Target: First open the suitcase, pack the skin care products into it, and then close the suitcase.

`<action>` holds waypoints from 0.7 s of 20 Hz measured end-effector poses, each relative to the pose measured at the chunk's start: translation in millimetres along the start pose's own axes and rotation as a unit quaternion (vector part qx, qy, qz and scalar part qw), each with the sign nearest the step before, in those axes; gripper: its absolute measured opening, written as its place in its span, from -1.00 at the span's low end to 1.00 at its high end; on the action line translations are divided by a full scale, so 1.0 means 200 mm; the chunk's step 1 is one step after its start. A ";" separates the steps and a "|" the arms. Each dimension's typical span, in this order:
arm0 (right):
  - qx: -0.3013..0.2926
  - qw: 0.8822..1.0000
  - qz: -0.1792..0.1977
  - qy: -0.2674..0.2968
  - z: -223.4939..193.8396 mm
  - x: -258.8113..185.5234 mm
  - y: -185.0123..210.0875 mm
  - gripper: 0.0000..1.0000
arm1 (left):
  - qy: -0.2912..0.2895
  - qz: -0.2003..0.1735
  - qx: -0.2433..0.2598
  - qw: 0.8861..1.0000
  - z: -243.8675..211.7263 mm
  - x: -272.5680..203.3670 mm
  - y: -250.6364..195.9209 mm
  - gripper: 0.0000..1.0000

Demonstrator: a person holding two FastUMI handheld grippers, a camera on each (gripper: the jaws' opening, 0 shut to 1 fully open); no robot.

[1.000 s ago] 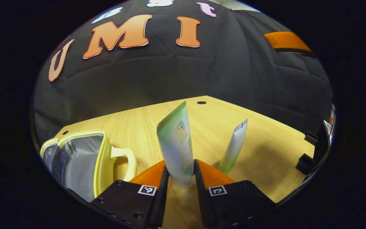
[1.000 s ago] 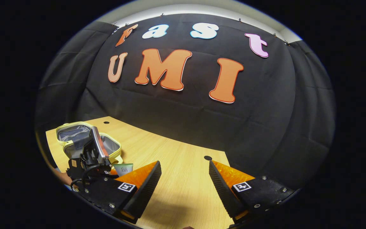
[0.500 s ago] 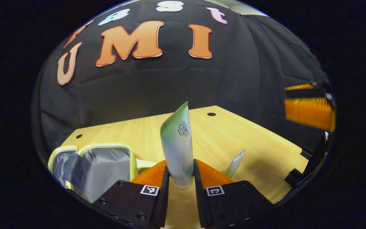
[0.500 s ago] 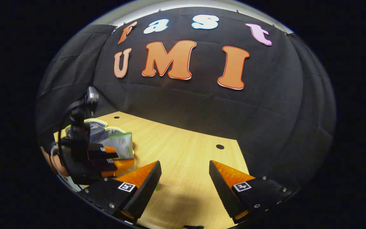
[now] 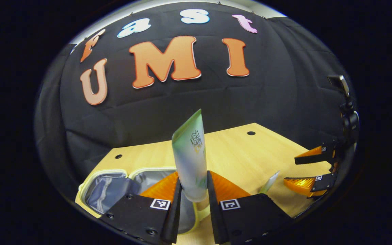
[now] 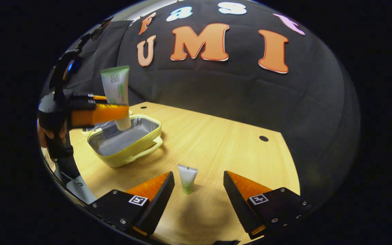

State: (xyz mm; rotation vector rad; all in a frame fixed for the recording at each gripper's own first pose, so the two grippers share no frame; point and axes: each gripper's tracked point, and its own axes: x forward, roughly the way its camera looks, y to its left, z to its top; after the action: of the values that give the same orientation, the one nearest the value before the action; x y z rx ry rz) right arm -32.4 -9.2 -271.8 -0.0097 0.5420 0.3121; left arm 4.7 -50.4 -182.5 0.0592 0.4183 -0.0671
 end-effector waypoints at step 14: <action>0.023 0.997 0.022 0.065 -0.22 0.30 0.11 -0.16 | 0.051 0.090 -0.004 0.995 -0.18 -0.13 0.54 -0.23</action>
State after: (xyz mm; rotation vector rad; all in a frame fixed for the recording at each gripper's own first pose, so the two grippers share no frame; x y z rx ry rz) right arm -11.3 25.0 -338.2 0.0269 0.6796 0.3444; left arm -24.6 60.2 -200.6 0.0920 0.5128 0.1167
